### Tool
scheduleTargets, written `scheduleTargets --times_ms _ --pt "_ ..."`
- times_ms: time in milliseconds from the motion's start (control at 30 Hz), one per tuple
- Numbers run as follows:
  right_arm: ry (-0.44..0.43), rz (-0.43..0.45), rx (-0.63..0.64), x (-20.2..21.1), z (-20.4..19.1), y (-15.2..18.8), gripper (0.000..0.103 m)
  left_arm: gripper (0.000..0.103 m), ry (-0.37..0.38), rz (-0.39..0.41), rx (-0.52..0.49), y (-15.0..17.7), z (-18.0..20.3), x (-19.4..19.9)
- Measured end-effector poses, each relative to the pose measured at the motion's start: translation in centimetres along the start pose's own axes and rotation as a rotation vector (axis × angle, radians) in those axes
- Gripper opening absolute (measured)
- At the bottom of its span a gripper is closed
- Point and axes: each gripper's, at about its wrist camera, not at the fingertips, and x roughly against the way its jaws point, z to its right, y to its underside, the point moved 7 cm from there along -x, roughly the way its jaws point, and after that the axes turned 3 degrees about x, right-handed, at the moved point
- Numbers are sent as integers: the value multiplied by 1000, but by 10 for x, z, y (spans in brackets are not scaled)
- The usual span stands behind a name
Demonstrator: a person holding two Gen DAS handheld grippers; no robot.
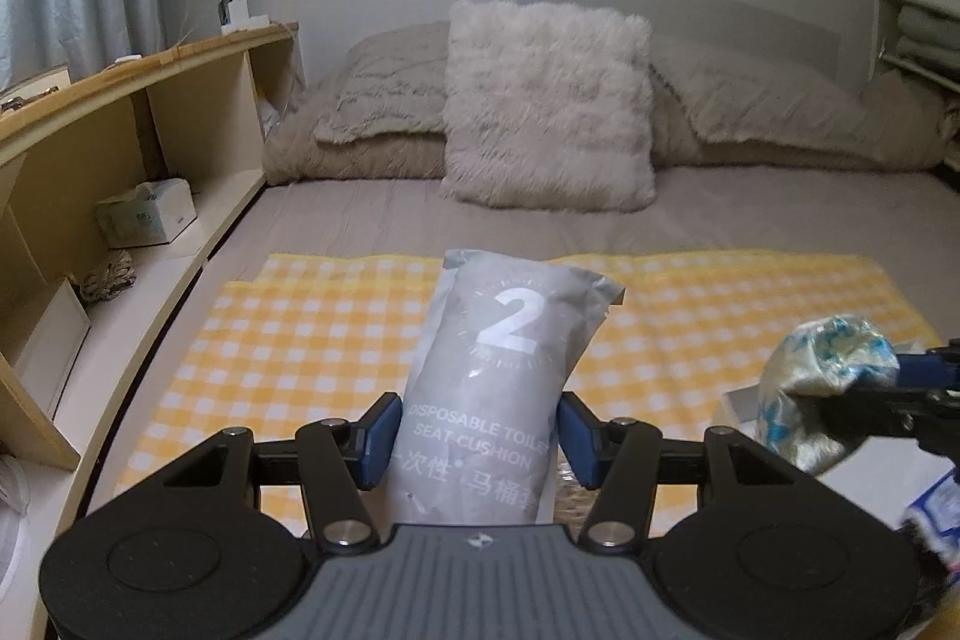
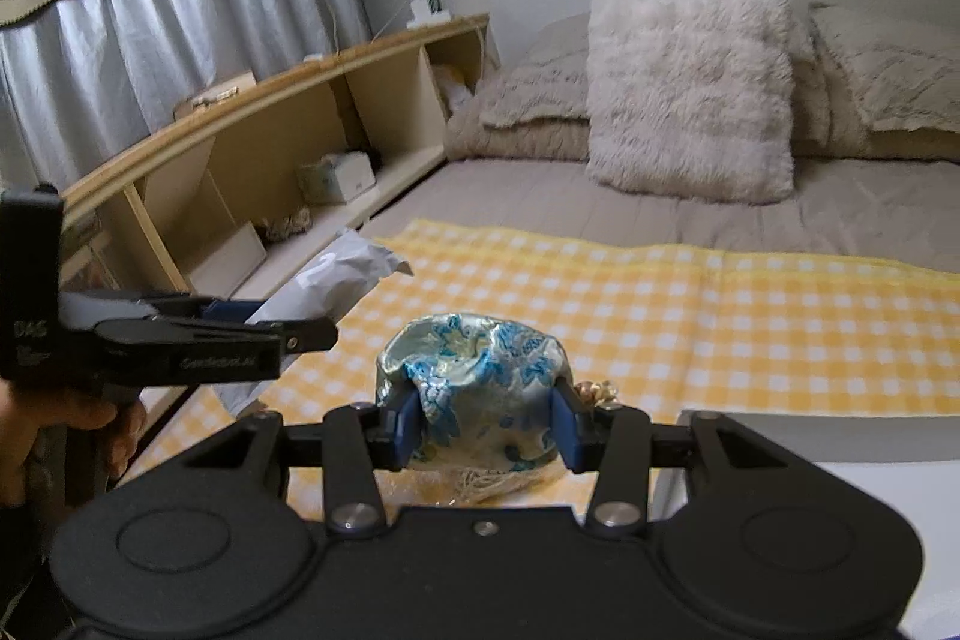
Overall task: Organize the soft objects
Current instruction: 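Carry the grey packet with left tool while right tool carries the floral pouch into the box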
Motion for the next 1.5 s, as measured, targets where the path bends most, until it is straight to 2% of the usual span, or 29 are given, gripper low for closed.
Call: scheduleTargets --times_ms 233,500,700,800,1033,1133,1267,1400,1500 --pt "34 59 -15 39 18 -8 45 57 52 49 43 -3 27 32" --pt "103 98 -59 84 59 -8 46 57 183 66 45 -2 85 45" --pt "176 112 -97 112 97 -2 46 57 280 25 89 1 130 30" --pt "208 116 -116 124 116 2 46 57 303 22 52 2 156 23" --pt "285 99 -162 141 159 11 46 57 370 -56 26 16 210 -7" --pt "310 50 -175 140 175 19 46 57 408 -89 -15 27 233 -20" --pt "345 -75 -188 131 198 38 46 57 433 -130 -111 42 260 -39" --pt "378 -222 -199 124 221 65 46 57 451 -217 -112 61 277 -63" --pt "388 -292 -218 118 235 80 46 57 469 -259 -138 73 289 -78"
